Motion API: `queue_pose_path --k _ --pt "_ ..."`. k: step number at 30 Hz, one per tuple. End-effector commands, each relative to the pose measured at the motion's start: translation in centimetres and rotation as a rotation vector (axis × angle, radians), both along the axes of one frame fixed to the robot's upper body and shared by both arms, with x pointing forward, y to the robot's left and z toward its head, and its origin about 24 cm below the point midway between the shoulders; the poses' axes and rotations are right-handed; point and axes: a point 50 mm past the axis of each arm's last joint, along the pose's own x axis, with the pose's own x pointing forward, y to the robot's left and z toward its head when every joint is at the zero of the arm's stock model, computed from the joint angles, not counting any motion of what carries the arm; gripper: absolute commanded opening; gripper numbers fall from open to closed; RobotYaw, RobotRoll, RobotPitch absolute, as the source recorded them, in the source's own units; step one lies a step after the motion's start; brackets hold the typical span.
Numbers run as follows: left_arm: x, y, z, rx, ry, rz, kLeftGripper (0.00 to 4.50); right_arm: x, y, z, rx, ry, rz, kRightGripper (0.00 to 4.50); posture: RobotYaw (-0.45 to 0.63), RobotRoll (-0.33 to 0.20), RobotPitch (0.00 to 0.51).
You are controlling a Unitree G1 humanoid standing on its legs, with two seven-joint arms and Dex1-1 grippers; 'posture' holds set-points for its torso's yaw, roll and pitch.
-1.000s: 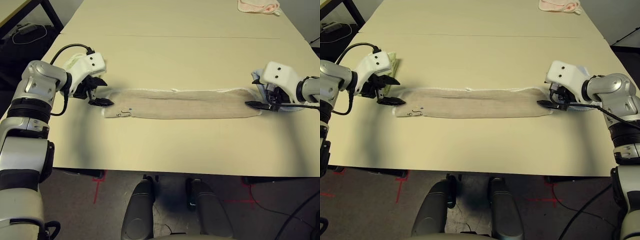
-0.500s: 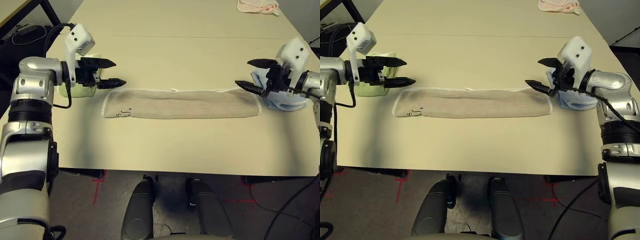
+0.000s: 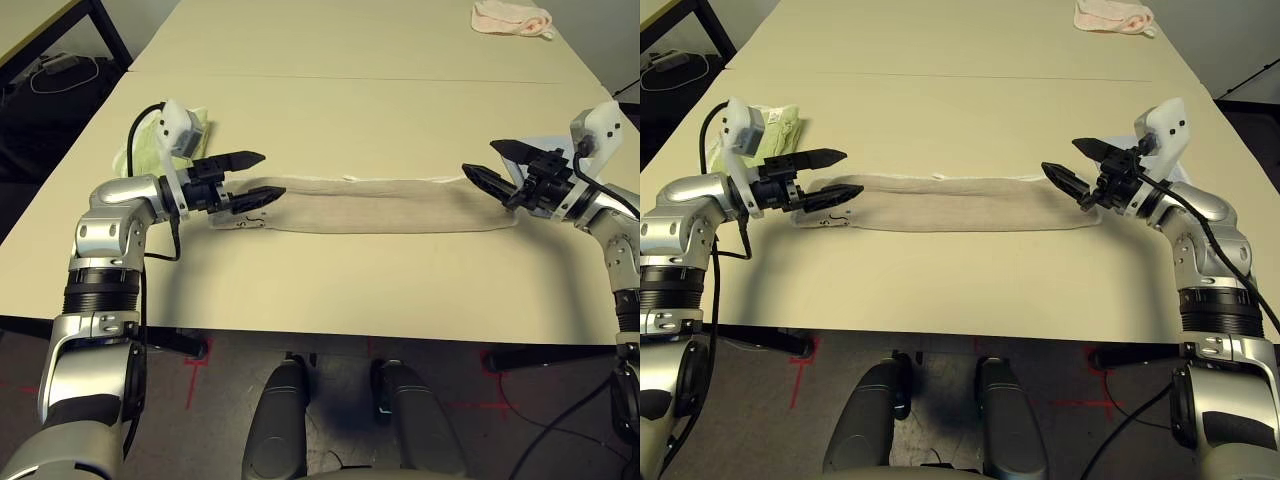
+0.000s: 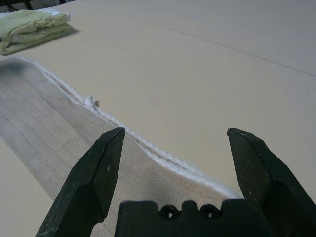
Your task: Fold the towel and set it aside.
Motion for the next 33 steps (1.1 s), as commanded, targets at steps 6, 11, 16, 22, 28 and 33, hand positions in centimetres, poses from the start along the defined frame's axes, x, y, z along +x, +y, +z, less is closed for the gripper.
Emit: queue_pose_path --k 6,11,16,22,28,33 --pt "-0.1 -1.0 -1.4 0.099 -0.025 -0.087 4.5 -1.6 -0.6 -0.9 -0.066 -0.028 0.038 4.47 0.0 0.0 0.185" --pt "-0.3 -1.1 -2.0 0.132 -0.02 -0.149 4.5 -2.7 -1.9 -1.1 -0.258 -0.024 0.105 4.47 -0.01 0.0 0.182" --pt "-0.4 -1.4 -2.3 0.127 -0.012 -0.2 4.5 -3.6 -3.1 -0.9 -0.411 -0.009 0.158 4.47 -0.02 0.0 0.181" --pt "-0.1 -1.8 -2.2 0.107 -0.023 -0.2 4.5 -3.9 -4.5 -1.1 -0.588 -0.058 0.141 4.47 -0.03 0.0 0.18" --pt "-0.1 -2.2 -2.1 0.089 -0.024 -0.2 4.5 -4.4 -5.4 -2.5 -0.339 -0.094 -0.029 4.47 -0.02 0.0 0.184" --pt "-0.2 -2.2 -2.1 0.08 -0.017 -0.198 4.5 -6.8 -4.1 -4.1 0.112 0.086 -0.106 4.47 -0.03 0.0 0.19"
